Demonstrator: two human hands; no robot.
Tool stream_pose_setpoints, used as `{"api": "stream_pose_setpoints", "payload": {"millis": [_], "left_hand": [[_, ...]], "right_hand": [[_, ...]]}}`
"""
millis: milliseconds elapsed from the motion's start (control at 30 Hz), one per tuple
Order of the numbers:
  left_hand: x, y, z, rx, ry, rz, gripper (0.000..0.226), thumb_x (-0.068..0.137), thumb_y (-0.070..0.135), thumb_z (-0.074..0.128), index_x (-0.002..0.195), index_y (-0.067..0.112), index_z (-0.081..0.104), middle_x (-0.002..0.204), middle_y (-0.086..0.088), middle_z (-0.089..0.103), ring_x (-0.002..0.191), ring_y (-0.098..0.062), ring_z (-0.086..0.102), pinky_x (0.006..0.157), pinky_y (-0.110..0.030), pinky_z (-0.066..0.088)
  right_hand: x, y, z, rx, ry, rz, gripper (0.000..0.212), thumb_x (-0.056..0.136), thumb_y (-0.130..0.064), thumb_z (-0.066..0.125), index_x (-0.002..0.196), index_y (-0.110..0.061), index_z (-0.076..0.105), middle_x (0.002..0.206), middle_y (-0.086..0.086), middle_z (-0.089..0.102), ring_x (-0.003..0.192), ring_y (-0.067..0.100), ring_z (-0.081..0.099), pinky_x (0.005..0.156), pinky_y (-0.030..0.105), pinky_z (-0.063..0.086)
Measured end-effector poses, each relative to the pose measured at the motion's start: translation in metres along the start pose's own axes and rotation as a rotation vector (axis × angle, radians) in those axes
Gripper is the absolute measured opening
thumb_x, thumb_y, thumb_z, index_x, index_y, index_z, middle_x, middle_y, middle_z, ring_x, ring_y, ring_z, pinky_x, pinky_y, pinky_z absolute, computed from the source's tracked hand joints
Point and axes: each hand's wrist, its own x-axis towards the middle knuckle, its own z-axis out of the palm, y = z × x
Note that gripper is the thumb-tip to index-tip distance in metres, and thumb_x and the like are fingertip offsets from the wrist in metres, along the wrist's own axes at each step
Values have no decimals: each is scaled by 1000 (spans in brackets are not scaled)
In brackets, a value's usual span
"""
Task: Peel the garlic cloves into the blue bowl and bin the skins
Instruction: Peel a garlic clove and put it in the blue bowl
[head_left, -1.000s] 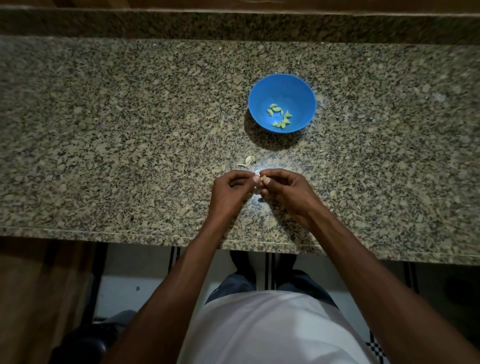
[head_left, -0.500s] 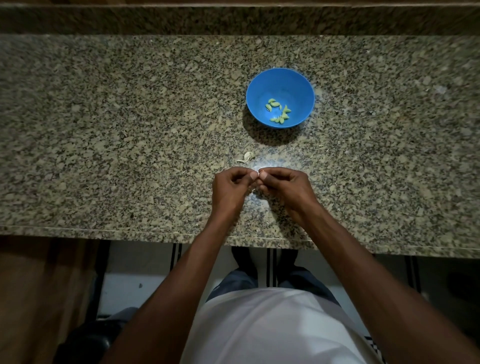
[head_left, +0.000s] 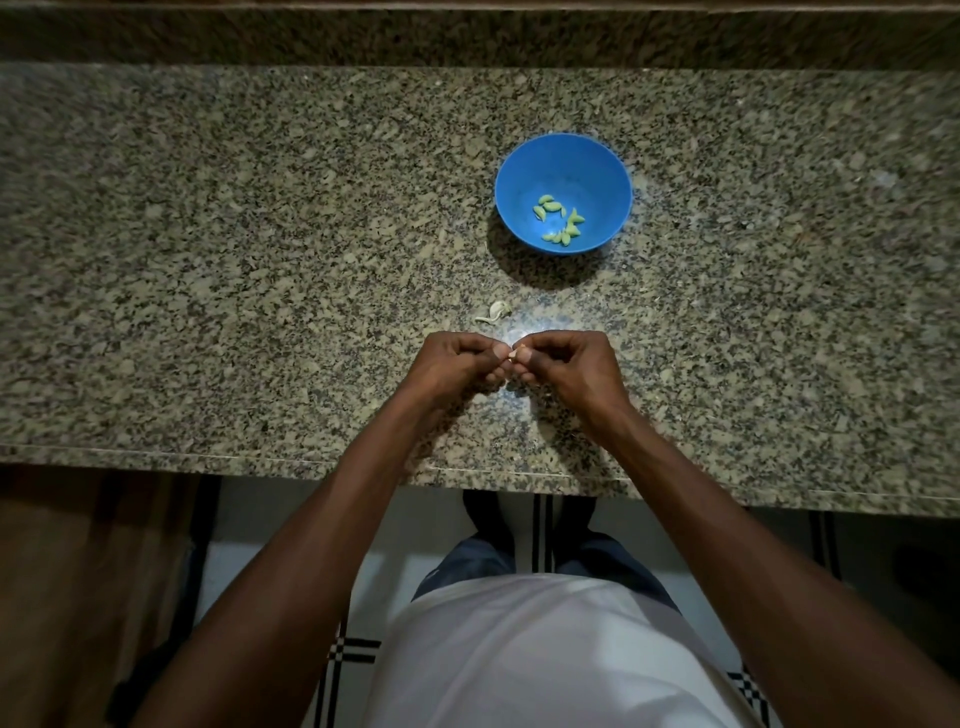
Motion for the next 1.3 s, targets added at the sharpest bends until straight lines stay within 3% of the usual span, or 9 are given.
{"api": "stream_pose_setpoints", "payload": {"millis": [200,300,400,600,833,1067,1300], "left_hand": [[5,6,-9,-44,-5,-110,15,94,-7,68,107,-11,74,87,-18,75,70,-17,68,69,-24,61],[4,7,1,-102,80,-129,9,96,-1,68,96,-5,76,80,-14,76,64,-14,67,64,-22,57],[5,6,10,-150,129,-168,16,99,2,65,86,-1,74,72,-10,75,55,-9,63,54,-16,53],[0,-2,-1,-148,17,-153,15,97,4,68,107,-5,75,99,-20,78,80,-18,68,81,-30,57],[3,-2,-10,-110,-105,-134,14,98,4,67,107,-2,75,92,-12,77,80,-15,66,78,-26,56],[1,-3,-11,-12,-124,-92,8,96,6,70,94,3,77,81,-7,75,70,-12,65,70,-24,56],[-3,-3,-7,-138,-133,-182,17,100,-5,59,99,0,74,85,-9,72,73,-12,64,78,-25,55]], "right_hand": [[2,-4,4,-38,-19,-19,7,91,-2,78,98,0,81,86,12,81,82,29,79,78,34,64],[3,-3,9,-35,48,-41,5,90,-4,80,96,-4,82,85,8,81,77,21,79,75,32,64],[2,2,12,-117,107,-112,5,91,-9,81,94,-11,84,85,-1,82,80,16,79,75,32,64],[0,5,4,48,-8,-9,14,91,-4,79,103,3,79,92,16,80,89,34,78,88,45,64],[1,-6,-7,132,-161,79,19,92,4,73,109,11,74,88,14,80,82,20,79,74,23,62],[0,-9,-10,120,-217,115,18,93,5,71,110,11,74,89,14,80,86,20,79,77,25,63],[0,-6,-8,61,-186,75,20,93,5,72,111,13,74,97,20,79,88,24,79,76,25,62]]}}
